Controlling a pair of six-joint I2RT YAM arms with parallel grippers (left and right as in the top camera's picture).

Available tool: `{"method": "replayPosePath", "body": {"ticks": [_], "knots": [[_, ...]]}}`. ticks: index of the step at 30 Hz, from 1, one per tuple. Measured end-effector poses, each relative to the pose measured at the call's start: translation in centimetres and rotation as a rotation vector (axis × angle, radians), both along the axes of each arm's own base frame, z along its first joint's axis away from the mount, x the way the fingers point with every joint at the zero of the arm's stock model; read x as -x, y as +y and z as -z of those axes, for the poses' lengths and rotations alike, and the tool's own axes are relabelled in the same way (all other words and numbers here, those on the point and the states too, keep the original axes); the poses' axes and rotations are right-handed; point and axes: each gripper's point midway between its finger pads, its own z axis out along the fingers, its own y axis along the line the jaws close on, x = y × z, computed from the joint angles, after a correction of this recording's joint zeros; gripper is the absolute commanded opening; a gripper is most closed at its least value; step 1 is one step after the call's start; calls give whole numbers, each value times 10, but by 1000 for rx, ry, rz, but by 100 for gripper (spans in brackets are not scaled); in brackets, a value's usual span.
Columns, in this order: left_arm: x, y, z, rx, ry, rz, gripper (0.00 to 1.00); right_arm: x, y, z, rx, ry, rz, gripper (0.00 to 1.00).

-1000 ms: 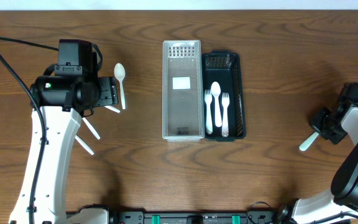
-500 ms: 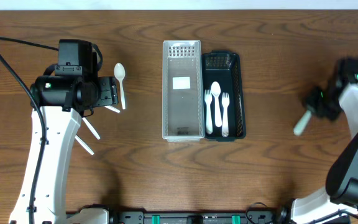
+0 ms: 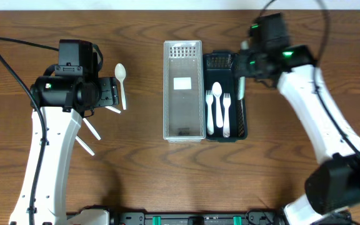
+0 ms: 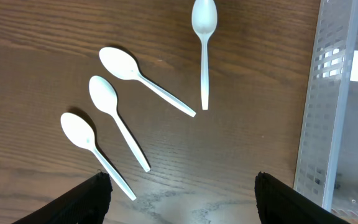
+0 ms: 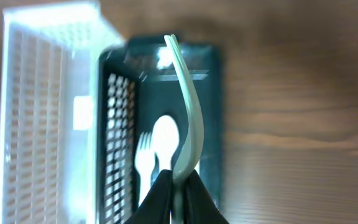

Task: Pack container
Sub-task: 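Carry the fork left and drop it into the green caddy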

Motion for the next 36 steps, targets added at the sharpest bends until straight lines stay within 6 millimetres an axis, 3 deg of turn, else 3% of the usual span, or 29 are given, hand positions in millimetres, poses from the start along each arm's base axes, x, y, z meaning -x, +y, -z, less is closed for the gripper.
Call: {"method": "replayPosePath", "body": {"ticks": [2, 7, 9, 13, 17, 21, 25, 27, 29, 31, 34, 36], "knots": [[0, 0, 0, 0, 0, 0, 77, 3, 13, 24, 16, 57, -19, 3], [0, 0, 0, 0, 0, 0, 77, 14, 26, 78, 65, 195, -38, 19], [0, 0, 0, 0, 0, 0, 77, 16, 26, 88, 75, 221, -38, 31], [0, 0, 0, 0, 2, 0, 77, 14, 26, 87, 80, 210, -51, 52], [1, 0, 1, 1, 5, 1, 77, 9, 22, 71, 79, 182, -66, 68], [-2, -5, -8, 25, -14, 12, 77, -10, 4, 21, 60, 68, -52, 79], [-19, -8, -48, 44, -135, 19, 77, -15, -47, -50, 34, -71, 50, 95], [-29, -9, -68, 55, -194, 14, 77, -6, -78, -66, 44, -75, 108, 98], [-42, -11, -79, 65, -231, 7, 77, 6, -101, -68, 58, -39, 154, 99], [-56, -11, -75, 70, -219, 0, 77, 20, -120, -59, 72, 36, 197, 99], [-82, -13, -43, 73, -148, -11, 77, 31, -136, -46, 80, 107, 235, 99], [-99, -14, -8, 71, -77, -17, 77, 33, -143, -42, 80, 122, 253, 99]]}}
